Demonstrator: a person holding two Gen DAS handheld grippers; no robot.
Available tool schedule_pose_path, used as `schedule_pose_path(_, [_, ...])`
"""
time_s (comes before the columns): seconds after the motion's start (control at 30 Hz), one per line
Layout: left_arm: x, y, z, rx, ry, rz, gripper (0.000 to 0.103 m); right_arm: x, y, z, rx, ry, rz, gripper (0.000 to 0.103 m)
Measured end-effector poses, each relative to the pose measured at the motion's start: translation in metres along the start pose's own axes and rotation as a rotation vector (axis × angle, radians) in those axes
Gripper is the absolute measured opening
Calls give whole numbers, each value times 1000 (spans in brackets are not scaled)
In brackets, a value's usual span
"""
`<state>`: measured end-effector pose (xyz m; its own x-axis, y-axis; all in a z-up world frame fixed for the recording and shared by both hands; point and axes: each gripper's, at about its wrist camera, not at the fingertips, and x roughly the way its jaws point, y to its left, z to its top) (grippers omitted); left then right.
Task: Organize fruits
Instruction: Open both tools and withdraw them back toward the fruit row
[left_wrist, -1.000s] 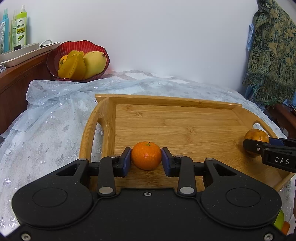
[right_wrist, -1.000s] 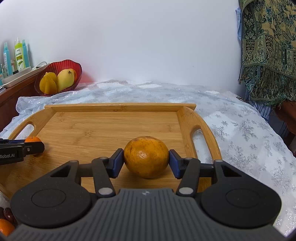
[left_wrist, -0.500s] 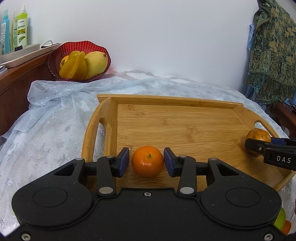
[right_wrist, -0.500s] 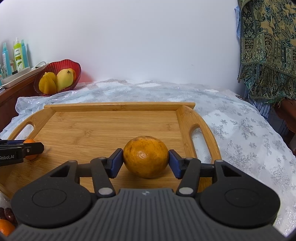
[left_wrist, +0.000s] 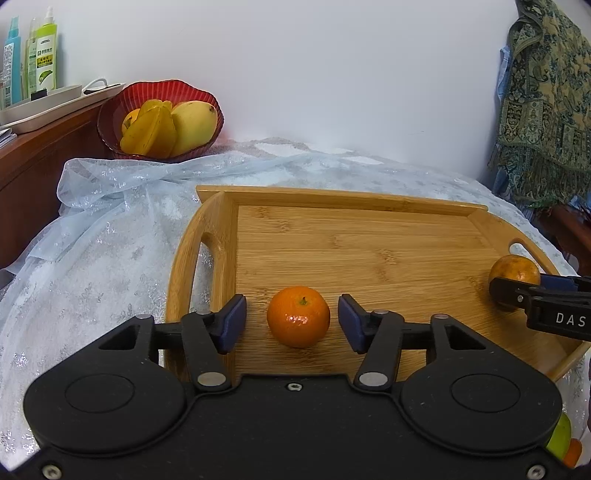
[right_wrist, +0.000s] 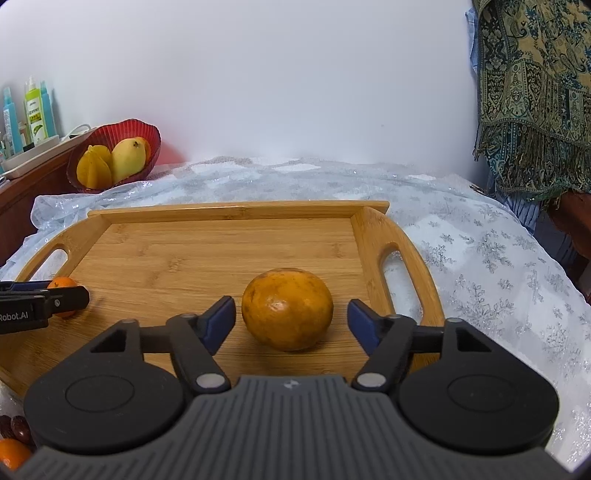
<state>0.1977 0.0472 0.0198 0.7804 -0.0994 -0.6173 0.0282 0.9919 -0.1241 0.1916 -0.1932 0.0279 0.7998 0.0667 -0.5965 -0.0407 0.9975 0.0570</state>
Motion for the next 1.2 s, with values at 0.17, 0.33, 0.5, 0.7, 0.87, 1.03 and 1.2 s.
schedule_pose_path(0.17, [-2, 0, 0, 1, -4, -4, 63, -1, 0, 0, 5, -6, 2, 88])
schedule_pose_path(0.33, [-7, -3, -1, 6, -18, -11, 75, -5, 0, 0, 15, -13, 3, 90])
schedule_pose_path(0.5, [-15, -3, -5, 5, -28, -11, 84, -13, 0, -4, 35, -28, 5, 91])
schedule_pose_path(0.7, [-39, -2, -17, 7, -88, -26, 96, -36, -3, -13, 78, -84, 25, 96])
schedule_pose_path(0.87, [-66, -5, -29, 31, -142, -33, 98, -55, -5, -20, 88, -153, 34, 101])
schedule_pose_path(1.03, [-90, -7, -50, 29, -175, -45, 99, -72, -7, -37, 131, -187, 34, 101])
schedule_pose_path(1.2, [-110, -2, -76, -8, -200, -63, 100, -94, -1, -62, 122, -234, 14, 103])
